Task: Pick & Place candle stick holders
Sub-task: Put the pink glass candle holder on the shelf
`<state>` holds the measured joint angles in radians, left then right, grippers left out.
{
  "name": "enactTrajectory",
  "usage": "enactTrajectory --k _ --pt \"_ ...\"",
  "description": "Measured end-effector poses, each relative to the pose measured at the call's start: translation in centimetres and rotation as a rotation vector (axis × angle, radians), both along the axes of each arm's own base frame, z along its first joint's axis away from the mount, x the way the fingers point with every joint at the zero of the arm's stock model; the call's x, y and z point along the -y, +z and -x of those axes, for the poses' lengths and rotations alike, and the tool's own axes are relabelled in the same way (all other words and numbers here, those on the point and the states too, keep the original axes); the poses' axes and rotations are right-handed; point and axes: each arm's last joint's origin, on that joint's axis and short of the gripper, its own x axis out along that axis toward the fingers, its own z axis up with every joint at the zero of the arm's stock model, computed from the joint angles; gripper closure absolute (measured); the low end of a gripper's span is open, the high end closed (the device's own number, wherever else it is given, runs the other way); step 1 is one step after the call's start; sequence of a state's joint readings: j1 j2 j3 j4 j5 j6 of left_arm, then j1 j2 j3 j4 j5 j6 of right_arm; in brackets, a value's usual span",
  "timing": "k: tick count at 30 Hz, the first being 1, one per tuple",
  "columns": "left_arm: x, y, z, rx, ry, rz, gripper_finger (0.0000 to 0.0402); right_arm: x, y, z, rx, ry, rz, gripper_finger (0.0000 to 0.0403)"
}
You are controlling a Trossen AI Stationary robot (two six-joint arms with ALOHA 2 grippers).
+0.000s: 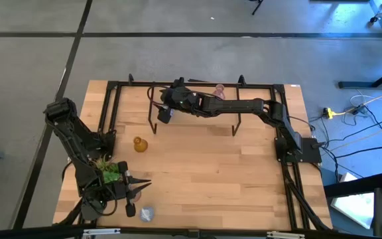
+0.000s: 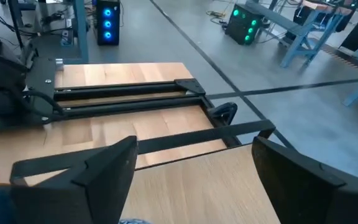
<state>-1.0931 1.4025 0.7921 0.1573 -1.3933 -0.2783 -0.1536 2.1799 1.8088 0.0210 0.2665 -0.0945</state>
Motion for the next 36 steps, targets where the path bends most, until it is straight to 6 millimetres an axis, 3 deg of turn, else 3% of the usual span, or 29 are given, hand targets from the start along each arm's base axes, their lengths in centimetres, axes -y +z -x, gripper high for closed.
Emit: enactTrajectory --k 7,14,18,21,25,27,30,36 --pt "0.0 0.0 0.0 -0.002 0.000 -0.005 0.0371 -1.3 2.0 0.4 0.032 0.038 0.054 0.0082" --pt "0.0 0.0 0.0 -0.003 0.000 -0.006 0.0371 -3.7 7.6 2.9 0.083 0.097 0.075 0.0082" --pt "0.0 0.0 0.0 -0.003 -0.001 -0.008 0.0371 -6.1 10.8 5.8 0.021 0.302 0.017 0.0082" --pt "0.0 -0.1 0.1 -0.006 -0.003 -0.012 0.0371 -8.6 11.8 7.9 -0.061 0.500 -0.027 0.0082" --pt "0.1 -0.1 0.2 -0.006 -0.007 -0.010 0.0371 -12.7 11.0 10.1 -0.139 0.577 -0.021 0.0082" --pt "0.1 -0.1 0.2 -0.004 -0.008 -0.003 0.0371 -14.6 10.7 11.2 -0.079 0.577 0.011 0.0082" --pt "0.1 -0.1 0.3 -0.002 -0.011 0.006 0.0371 -16.3 9.6 14.4 0.019 0.555 0.037 0.0082" --pt "0.1 -0.1 0.3 0.001 -0.003 0.004 0.0371 -15.5 5.5 22.0 0.254 0.532 -0.060 0.0082"
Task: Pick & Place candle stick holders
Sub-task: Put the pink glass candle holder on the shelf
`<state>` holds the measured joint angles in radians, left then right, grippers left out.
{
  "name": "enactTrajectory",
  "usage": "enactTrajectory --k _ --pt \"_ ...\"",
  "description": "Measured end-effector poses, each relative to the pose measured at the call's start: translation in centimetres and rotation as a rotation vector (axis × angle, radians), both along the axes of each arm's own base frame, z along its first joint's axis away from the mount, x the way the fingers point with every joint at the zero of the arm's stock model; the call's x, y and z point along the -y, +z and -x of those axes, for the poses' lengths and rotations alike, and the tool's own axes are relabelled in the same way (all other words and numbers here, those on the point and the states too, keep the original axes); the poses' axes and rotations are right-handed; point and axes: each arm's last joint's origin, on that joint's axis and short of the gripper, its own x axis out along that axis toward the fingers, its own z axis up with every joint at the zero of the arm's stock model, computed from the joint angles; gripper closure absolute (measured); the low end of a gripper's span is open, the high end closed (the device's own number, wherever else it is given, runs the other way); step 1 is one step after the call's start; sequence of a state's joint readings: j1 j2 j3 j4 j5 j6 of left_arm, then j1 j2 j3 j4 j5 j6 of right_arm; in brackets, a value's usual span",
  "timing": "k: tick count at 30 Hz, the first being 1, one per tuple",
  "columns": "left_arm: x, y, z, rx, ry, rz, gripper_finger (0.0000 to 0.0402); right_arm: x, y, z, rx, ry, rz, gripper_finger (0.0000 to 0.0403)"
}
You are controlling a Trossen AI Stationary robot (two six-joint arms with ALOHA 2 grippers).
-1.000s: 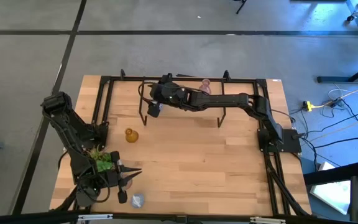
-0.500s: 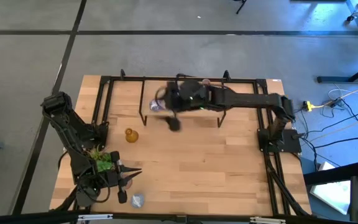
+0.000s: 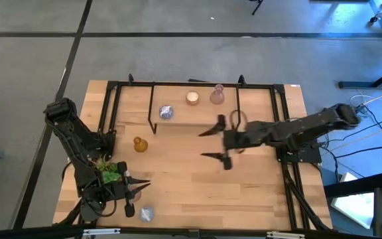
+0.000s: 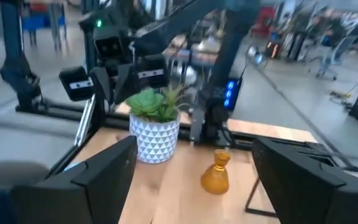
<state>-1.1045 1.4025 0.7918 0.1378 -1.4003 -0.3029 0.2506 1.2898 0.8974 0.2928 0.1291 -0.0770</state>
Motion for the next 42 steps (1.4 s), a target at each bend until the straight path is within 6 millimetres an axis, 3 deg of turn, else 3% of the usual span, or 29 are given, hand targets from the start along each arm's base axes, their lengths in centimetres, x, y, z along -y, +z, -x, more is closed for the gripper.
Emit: enactTrajectory --k 3,7,16,19,26,42 --pt "-0.2 0.3 0.1 0.006 0.022 -0.025 0.0371 0.6 -2.7 2.4 0.055 -0.004 -0.026 0.0082" --pt "-1.3 2.2 0.6 0.040 0.038 0.028 0.0371 0.8 -5.4 3.8 0.075 0.004 -0.065 0.0082" --pt "-5.8 6.0 0.3 0.124 0.106 0.238 0.0371 -1.4 -6.0 4.7 0.064 0.069 -0.045 0.0082" --pt "-7.4 5.9 -0.5 0.084 0.071 0.308 0.0371 -2.1 -6.0 5.0 0.071 0.041 -0.030 0.0082" --pt "-9.7 3.7 -2.6 -0.146 0.022 0.360 0.0371 -2.4 -6.3 5.1 0.044 0.009 -0.040 0.0082" --pt "-9.5 2.8 -3.5 -0.395 -0.285 0.454 0.0371 -2.9 -6.9 5.4 -0.022 0.029 -0.048 0.0082"
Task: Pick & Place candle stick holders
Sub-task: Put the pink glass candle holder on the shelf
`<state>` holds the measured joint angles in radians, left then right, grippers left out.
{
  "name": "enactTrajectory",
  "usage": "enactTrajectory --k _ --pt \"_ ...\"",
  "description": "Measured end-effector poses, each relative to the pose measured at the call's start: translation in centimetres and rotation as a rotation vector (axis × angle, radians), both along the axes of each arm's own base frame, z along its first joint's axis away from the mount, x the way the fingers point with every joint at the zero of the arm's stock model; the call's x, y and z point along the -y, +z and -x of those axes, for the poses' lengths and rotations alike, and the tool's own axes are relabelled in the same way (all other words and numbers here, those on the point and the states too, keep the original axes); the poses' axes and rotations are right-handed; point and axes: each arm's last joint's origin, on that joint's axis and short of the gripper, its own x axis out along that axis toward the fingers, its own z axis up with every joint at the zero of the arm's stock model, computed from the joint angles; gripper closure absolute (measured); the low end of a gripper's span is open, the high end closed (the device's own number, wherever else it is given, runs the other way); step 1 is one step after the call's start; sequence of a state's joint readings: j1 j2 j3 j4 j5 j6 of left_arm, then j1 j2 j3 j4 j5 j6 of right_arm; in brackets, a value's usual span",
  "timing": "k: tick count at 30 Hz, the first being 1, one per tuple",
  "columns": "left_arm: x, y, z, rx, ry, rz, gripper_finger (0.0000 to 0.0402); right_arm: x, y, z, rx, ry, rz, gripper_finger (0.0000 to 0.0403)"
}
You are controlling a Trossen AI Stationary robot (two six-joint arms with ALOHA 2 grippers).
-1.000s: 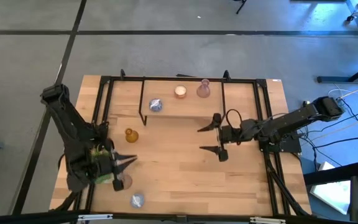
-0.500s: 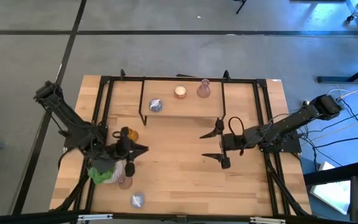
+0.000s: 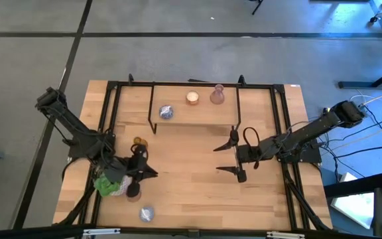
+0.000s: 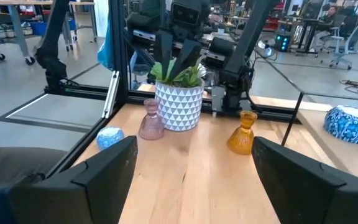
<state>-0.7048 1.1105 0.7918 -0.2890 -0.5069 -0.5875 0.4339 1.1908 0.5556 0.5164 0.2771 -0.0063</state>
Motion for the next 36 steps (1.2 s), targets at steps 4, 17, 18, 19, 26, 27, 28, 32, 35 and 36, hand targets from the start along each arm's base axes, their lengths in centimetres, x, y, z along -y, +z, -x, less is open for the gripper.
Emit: enactTrajectory --k 4,17,18,19,26,27,28,32,35,36 --pt "0.5 -0.6 -0.2 -0.055 -0.049 0.052 0.0371 -0.1 -0.1 0.1 -0.015 0.004 0.001 0.0082" --pt "3.6 -5.0 -2.1 -0.270 -0.172 0.144 0.0371 -0.1 -0.4 0.1 -0.040 0.000 -0.011 0.0082" --pt "3.7 -5.1 -2.1 -0.275 -0.171 0.156 0.0371 -0.1 -0.4 0.1 -0.040 0.000 -0.011 0.0082" --pt "3.8 -5.2 -2.1 -0.281 -0.167 0.166 0.0371 -0.1 -0.4 0.1 -0.041 0.000 -0.011 0.0082" --pt "4.2 -4.3 -1.7 -0.407 -0.158 0.217 0.0374 -0.1 -0.4 0.1 -0.045 0.000 -0.009 0.0082" --pt "4.3 -3.9 -1.6 -0.427 -0.153 0.211 0.0377 -0.1 -0.5 0.1 -0.047 0.001 -0.008 0.0082" --pt "4.5 -3.5 -1.6 -0.445 -0.155 0.202 0.0381 -0.1 -0.5 0.1 -0.050 0.001 -0.006 0.0082" --pt "5.1 -1.2 -1.5 -0.452 -0.167 0.178 0.0398 -0.1 -0.6 0.1 -0.055 0.000 -0.004 0.0082" --pt "5.6 0.0 -1.1 -0.443 -0.188 0.162 0.0399 -0.1 -0.7 0.1 -0.058 0.000 -0.003 0.0082" --pt "5.8 0.1 -1.0 -0.449 -0.194 0.177 0.0399 -0.1 -0.7 0.0 -0.060 -0.001 -0.002 0.0082"
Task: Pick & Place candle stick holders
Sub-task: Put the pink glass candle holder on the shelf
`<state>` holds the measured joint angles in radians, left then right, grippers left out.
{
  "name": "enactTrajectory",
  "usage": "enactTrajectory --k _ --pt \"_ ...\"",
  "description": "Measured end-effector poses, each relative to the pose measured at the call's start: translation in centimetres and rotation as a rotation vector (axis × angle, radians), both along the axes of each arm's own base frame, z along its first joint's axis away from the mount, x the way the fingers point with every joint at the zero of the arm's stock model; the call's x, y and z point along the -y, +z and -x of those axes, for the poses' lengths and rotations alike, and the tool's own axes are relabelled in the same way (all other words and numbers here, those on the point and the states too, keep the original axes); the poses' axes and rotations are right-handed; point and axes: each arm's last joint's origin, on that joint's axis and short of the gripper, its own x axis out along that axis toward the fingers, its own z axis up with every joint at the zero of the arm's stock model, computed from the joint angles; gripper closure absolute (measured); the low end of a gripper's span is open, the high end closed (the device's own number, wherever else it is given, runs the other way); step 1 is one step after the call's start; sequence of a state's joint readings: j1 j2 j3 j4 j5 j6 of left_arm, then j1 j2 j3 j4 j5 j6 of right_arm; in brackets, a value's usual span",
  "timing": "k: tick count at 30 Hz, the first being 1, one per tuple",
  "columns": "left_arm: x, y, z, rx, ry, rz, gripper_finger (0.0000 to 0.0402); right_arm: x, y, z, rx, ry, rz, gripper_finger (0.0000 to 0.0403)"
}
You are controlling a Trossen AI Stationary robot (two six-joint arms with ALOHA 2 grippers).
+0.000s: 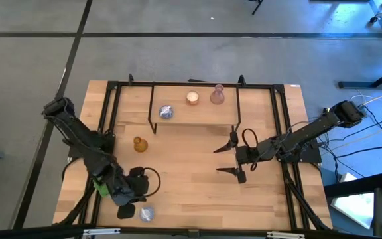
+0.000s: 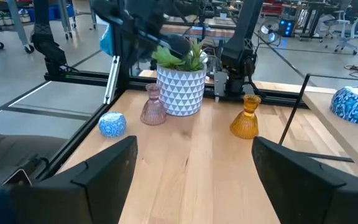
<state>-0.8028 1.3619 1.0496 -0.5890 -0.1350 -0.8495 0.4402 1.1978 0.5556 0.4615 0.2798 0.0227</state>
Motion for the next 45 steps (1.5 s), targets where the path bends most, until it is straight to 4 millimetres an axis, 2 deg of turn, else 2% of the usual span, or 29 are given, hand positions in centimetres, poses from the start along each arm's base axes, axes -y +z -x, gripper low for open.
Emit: enactTrajectory --k 4,10,13,18,24,32,45 --pt "0.6 -0.6 0.7 -0.154 0.030 0.084 0.0399 0.0 -0.1 0.0 -0.004 0.001 0.002 0.0082" --pt "1.4 -3.8 1.5 -0.483 0.117 0.043 0.0399 0.0 -0.1 0.0 -0.013 -0.002 -0.010 0.0082" --pt "1.9 -5.0 1.1 -0.551 0.124 0.028 0.0399 0.0 -0.1 0.0 -0.012 -0.002 -0.010 0.0082" --pt "2.2 -5.3 0.6 -0.573 0.110 0.016 0.0400 0.0 -0.1 0.0 -0.013 -0.004 -0.012 0.0082" --pt "2.4 -4.0 0.6 -0.571 0.114 0.005 0.0400 0.0 -0.1 0.0 -0.013 -0.009 -0.012 0.0082" --pt "1.5 -4.3 1.1 -0.630 0.152 -0.097 0.0400 0.0 -0.1 0.0 -0.015 -0.009 -0.011 0.0082" --pt "0.7 -4.3 0.4 -0.561 0.138 -0.174 0.0400 0.0 -0.1 0.0 -0.014 -0.011 -0.011 0.0082"
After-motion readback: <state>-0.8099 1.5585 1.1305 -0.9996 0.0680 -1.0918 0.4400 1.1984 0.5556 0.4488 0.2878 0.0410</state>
